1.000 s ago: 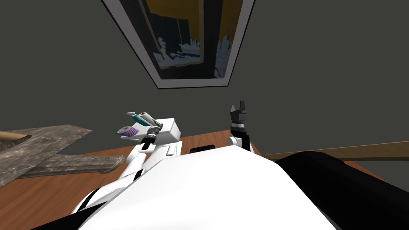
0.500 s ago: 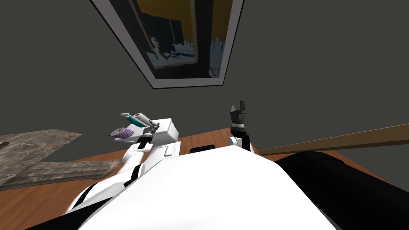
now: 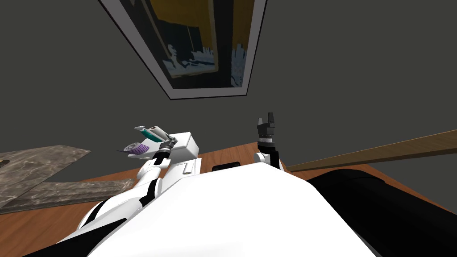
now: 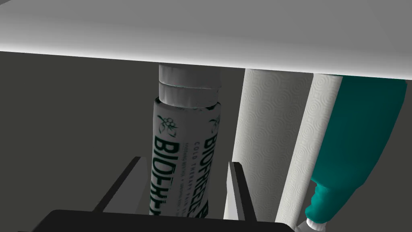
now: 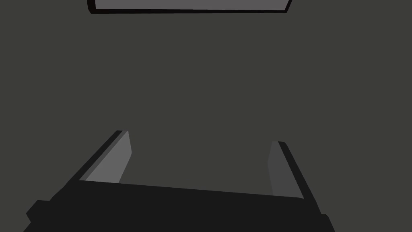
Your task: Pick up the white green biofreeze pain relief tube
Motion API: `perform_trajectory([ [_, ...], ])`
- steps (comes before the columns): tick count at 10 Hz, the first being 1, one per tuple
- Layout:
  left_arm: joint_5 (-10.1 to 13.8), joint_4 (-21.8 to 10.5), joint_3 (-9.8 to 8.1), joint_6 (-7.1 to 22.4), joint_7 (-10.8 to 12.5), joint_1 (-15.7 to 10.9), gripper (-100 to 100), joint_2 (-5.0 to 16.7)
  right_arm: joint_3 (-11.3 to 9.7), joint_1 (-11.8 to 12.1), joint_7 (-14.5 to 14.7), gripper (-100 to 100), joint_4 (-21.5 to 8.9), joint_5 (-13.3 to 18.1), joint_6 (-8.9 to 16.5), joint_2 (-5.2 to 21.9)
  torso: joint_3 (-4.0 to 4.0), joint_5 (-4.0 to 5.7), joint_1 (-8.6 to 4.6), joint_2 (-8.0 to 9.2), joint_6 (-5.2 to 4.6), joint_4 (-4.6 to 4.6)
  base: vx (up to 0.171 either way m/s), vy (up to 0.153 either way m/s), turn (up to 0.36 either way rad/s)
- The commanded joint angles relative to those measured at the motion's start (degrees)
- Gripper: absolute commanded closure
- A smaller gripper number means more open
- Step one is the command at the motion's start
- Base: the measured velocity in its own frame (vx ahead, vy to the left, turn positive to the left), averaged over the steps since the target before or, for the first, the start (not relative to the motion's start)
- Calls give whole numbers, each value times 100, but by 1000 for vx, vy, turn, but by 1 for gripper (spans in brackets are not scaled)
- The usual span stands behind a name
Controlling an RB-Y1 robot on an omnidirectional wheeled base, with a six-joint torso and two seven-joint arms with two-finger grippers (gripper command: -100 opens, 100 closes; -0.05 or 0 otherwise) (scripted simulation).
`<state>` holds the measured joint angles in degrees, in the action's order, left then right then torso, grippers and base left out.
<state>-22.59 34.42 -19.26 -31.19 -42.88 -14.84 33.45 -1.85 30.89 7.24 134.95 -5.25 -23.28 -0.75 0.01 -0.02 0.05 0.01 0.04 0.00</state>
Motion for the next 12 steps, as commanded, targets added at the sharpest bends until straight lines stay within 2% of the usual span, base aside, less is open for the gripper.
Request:
perform_trajectory([
  [1, 0, 0, 0, 0, 0, 0, 100, 0, 0, 0, 0, 0, 0, 0, 0, 0, 0, 0, 0, 0, 0, 0, 0, 0, 0],
  [4, -1, -2, -2, 6, -6, 2, 100, 5, 0, 0, 0, 0, 0, 0, 0, 0, -1, -5, 7, -2, -4, 0, 0, 0, 0],
  [5, -2, -2, -2, 6, -6, 3, 0, 5, 0, 0, 0, 0, 0, 0, 0, 0, -1, -6, 7, -2, -5, 0, 0, 0, 0],
  [6, -67, 284, 153, 179, 49, 289, 100, -170, 0, 0, 0, 0, 0, 0, 0, 0, -1, -6, 8, -3, -5, 0, 76, 51, 172],
  [8, -67, 477, 153, 179, 49, 444, 100, -170, 0, 1, 0, 0, 0, 0, 0, 0, -32, -44, 52, -29, 22, -38, 72, 36, 64],
  [9, -67, 395, 153, 179, 49, 444, 100, -170, 0, 0, 0, 0, 0, 0, 0, 0, -42, -58, 72, -34, 23, -50, 7, 10, -21],
  [10, -67, 592, 153, 179, 49, 444, 100, -170, 0, 0, 0, 0, 0, 0, 0, 0, -43, -68, 80, -27, 29, -58, -11, 0, 7],
  [11, -67, 631, 153, 179, 49, 444, 100, -170, 0, 0, 0, 0, 0, 0, 0, 0, -40, -68, 81, -23, 29, -57, -12, -1, 8],
  [12, -141, 837, 315, 330, 87, 715, 100, -308, 0, 0, 0, 0, 0, 0, 0, 0, -39, -66, 79, -22, 28, -55, 54, 47, 179],
])
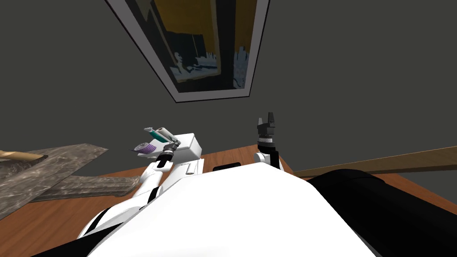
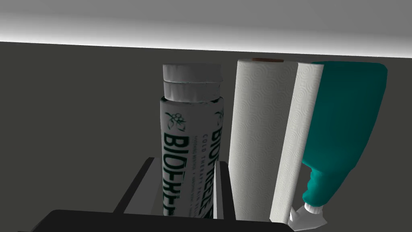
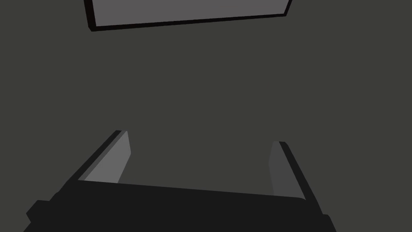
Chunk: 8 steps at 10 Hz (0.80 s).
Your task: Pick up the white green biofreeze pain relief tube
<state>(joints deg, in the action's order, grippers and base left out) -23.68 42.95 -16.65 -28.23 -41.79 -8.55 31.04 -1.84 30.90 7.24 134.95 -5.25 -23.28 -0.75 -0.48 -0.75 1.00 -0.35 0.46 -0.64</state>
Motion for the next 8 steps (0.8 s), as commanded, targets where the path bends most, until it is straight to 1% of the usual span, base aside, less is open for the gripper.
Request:
perform_trajectory([
  [1, -32, 286, 54, 34, -21, 154, 100, -67, 0, 0, 0, 0, 0, 0, 0, 0, 0, 0, 0, 0, 0, 0, 69, 46, 159],
  [2, -105, 504, 216, 184, 17, 402, 100, -206, 0, 0, 0, 0, 0, 0, 0, 0, -5, 1, 6, -11, -5, 1, 123, 71, 215],
  [3, -105, 820, 216, 184, 17, 494, 100, -206, 0, 1, 0, 0, 0, 0, 0, 0, -19, -9, 19, -27, 7, -14, 103, 42, 81],
  [4, -105, 923, 216, 184, 17, 494, 100, -206, 0, 0, 0, 0, 0, 0, 0, 0, -25, -13, 25, -31, 2, -18, 33, 12, -14],
  [5, -179, 1116, 378, 335, 55, 767, 100, -345, -1, -1, 0, 0, 0, 0, 0, 0, -17, -10, 18, -19, -3, -14, 67, 32, 131],
  [6, -179, 1336, 378, 335, 55, 833, 100, -345, 0, 0, 0, 0, 0, 0, 0, 0, -23, -21, 24, -19, 13, -28, 74, 42, 131],
  [7, -179, 1496, 378, 335, 55, 833, 100, -345, 0, 0, 0, 0, 0, 0, 0, 0, -27, -28, 38, -20, 16, -34, 29, 24, 43],
  [8, -252, 1688, 540, 485, 92, 1119, 100, -484, 0, -1, 0, 0, 0, 0, 0, 0, -22, -27, 35, -12, 10, -29, 67, 37, 180],
])
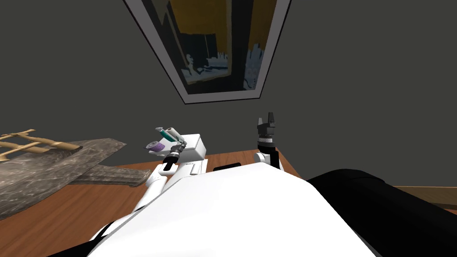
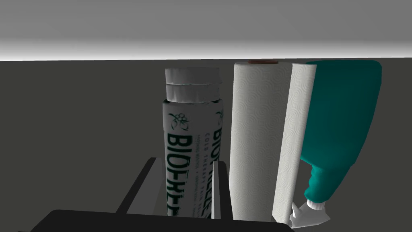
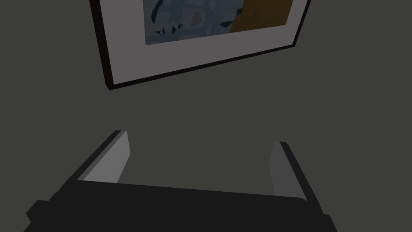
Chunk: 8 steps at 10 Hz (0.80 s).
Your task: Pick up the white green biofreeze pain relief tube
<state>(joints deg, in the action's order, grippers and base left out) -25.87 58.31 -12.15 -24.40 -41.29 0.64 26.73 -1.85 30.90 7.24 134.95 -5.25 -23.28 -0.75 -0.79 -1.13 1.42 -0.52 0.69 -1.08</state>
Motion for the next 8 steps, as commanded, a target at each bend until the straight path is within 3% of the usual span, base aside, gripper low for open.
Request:
perform_trajectory([
  [1, -33, 286, 90, 102, 42, 253, 100, -53, 0, 0, 0, 0, 0, 0, 0, 0, 0, 0, 0, 0, 0, 0, 93, 37, 108],
  [3, -33, 533, 90, 102, 42, 253, 100, -53, 0, -1, 0, 0, 0, 0, 0, 0, -6, -10, 18, -2, 1, -9, 21, 14, -1],
  [4, -107, 775, 252, 252, 80, 544, 100, -192, -1, -1, 0, 0, 0, 0, 0, 0, 0, -10, 14, 9, 1, -7, 61, 26, 187],
  [6, -107, 1104, 252, 252, 80, 593, 100, -192, 0, -1, 0, 0, 0, 0, 0, 0, -12, -15, 30, -8, 12, -16, 56, 27, 70],
  [7, -180, 1306, 414, 403, 118, 868, 100, -330, 0, -1, 0, 0, 0, 0, 0, 0, -7, -14, 29, -1, 5, -11, 81, 42, 175],
  [8, -180, 1524, 414, 403, 118, 932, 100, -330, 0, 0, 0, 0, 0, 0, 0, 0, -13, -19, 37, -7, 21, -20, 77, 37, 141],
])
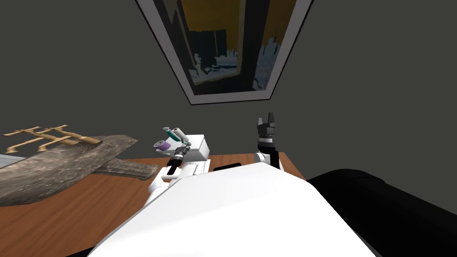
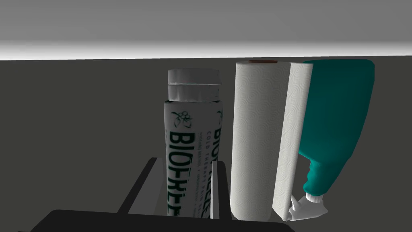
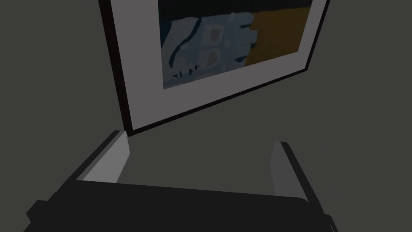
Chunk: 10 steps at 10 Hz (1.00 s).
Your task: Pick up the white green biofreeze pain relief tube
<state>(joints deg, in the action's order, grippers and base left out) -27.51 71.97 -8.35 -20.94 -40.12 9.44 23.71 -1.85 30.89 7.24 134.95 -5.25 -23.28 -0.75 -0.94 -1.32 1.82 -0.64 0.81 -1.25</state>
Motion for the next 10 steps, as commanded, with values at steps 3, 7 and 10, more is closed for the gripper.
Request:
perform_trajectory([
  [3, -90, 696, 196, 206, 39, 392, 100, -167, 0, 1, 0, 0, 0, 0, 0, 0, -3, -2, -5, -3, 4, -4, 66, 25, 96],
  [7, -164, 1246, 358, 356, 77, 731, 100, -306, 0, 0, 0, 0, 0, 0, 0, 0, 3, 0, -5, 7, 6, -1, 48, 18, 76],
  [10, -237, 1658, 520, 507, 115, 979, 100, -444, -1, -1, 0, 0, 0, 0, 0, 0, 12, 5, -14, 17, -7, 8, 39, 12, 52],
])
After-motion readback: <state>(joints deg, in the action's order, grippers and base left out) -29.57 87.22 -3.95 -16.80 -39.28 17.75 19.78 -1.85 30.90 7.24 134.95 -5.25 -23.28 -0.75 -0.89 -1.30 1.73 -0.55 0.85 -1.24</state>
